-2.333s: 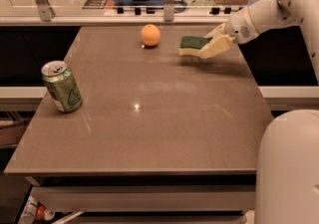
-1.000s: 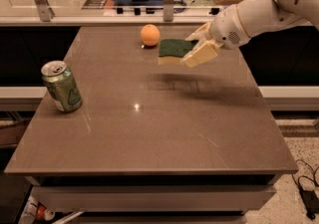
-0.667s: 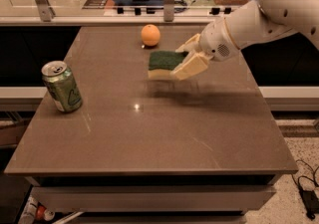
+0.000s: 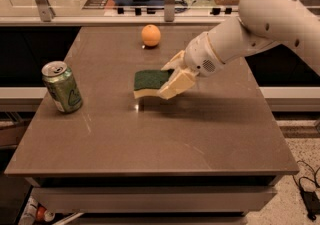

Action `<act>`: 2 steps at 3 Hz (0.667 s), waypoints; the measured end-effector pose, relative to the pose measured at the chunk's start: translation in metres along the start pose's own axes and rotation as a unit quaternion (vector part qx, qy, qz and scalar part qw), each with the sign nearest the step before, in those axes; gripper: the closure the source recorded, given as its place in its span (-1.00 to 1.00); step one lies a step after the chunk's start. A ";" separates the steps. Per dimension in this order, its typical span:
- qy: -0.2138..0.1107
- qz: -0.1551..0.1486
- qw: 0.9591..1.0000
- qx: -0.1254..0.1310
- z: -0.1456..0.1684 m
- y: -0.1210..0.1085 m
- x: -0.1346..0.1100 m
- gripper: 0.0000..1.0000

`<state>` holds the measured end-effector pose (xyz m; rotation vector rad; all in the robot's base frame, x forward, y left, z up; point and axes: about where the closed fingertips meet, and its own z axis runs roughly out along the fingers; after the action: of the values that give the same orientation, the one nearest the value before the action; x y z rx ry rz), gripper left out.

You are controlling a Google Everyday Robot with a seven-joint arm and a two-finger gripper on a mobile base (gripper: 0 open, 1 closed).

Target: Move sponge near green can

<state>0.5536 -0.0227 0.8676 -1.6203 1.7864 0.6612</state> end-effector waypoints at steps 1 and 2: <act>0.010 -0.004 1.000 -0.006 0.016 0.012 -0.010 1.00; 0.012 -0.004 1.000 0.005 0.030 0.019 -0.022 1.00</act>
Offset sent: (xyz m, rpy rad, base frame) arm -0.0152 0.0597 -0.0044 -0.0257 -0.0366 -0.0381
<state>0.5395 0.0163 0.8629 -1.6350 1.7958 0.6307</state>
